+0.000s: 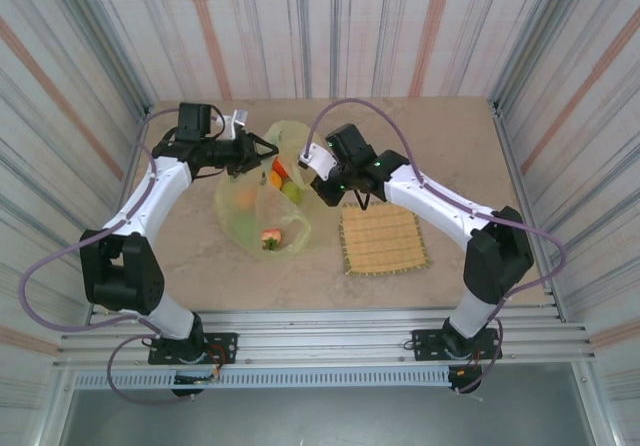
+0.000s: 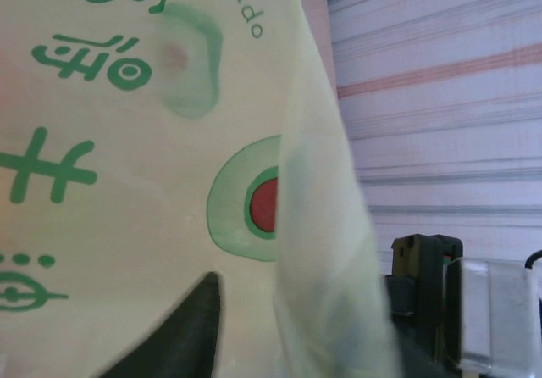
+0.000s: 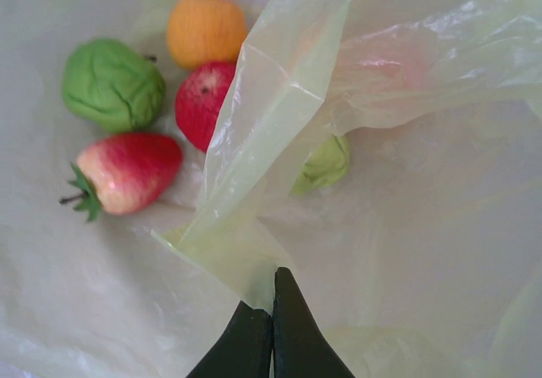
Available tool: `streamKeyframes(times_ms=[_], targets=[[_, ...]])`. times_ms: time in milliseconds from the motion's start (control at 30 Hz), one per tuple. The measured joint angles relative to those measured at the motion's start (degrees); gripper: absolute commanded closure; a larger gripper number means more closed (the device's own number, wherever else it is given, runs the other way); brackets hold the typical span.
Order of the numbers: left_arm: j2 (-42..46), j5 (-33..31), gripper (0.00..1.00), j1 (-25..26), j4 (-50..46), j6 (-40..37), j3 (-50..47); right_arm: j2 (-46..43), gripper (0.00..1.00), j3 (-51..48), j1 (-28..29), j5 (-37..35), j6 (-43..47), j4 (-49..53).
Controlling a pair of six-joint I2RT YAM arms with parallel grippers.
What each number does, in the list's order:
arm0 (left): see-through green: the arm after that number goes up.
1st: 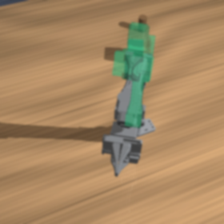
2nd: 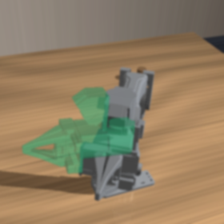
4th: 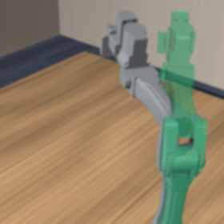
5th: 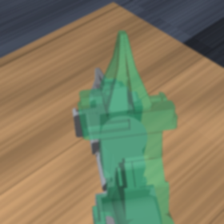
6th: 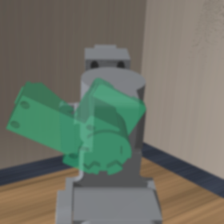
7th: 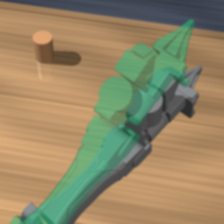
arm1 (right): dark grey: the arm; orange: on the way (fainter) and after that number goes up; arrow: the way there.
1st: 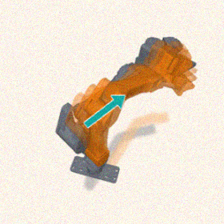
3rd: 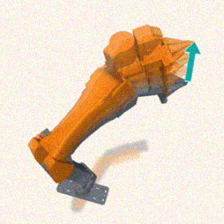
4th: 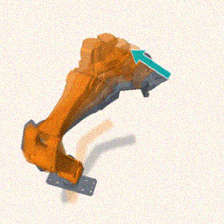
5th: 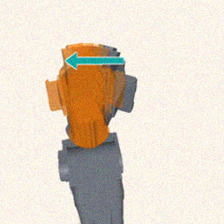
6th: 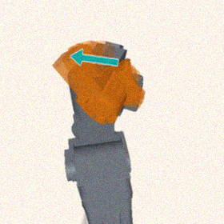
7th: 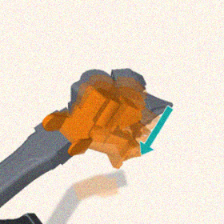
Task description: Place the fruits into the plastic bag
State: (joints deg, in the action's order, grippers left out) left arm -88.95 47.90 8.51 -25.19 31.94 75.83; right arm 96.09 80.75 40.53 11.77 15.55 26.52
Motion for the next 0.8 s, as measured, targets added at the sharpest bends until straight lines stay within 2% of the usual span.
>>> streamKeyframes(times_ms=[67,167,267,333,567,700,800], targets=[[2.2,-2.1,0.32,-0.3,0.0,-0.8,-0.7,-0.9,1.0,-1.3,-0.2,1.8,-2.7,-2.3],[7.1,-7.1,0.21,-0.7,-0.7,-3.2,-0.9,-1.0,1.0,-2.1,-0.4,3.8,-6.4,-5.2],[13.0,-15.2,0.19,0.3,-3.6,-7.5,0.0,-1.0,1.0,-2.3,-0.8,4.9,-9.6,-7.1],[16.7,-22.3,0.19,3.4,-5.9,-11.3,1.4,-1.0,1.0,-2.3,-1.1,5.1,-11.4,-8.2],[29.1,-41.4,0.22,20.9,-11.9,-23.3,0.3,-0.9,1.0,-2.3,-2.4,6.7,-16.3,-10.2],[34.6,-49.7,0.23,34.2,-15.3,-30.1,-3.4,-0.8,1.0,-2.3,-2.8,7.9,-17.8,-11.4],[35.2,-56.2,0.21,44.3,-18.2,-35.4,-5.2,-0.8,1.0,-2.3,-2.8,8.6,-18.2,-12.1]])
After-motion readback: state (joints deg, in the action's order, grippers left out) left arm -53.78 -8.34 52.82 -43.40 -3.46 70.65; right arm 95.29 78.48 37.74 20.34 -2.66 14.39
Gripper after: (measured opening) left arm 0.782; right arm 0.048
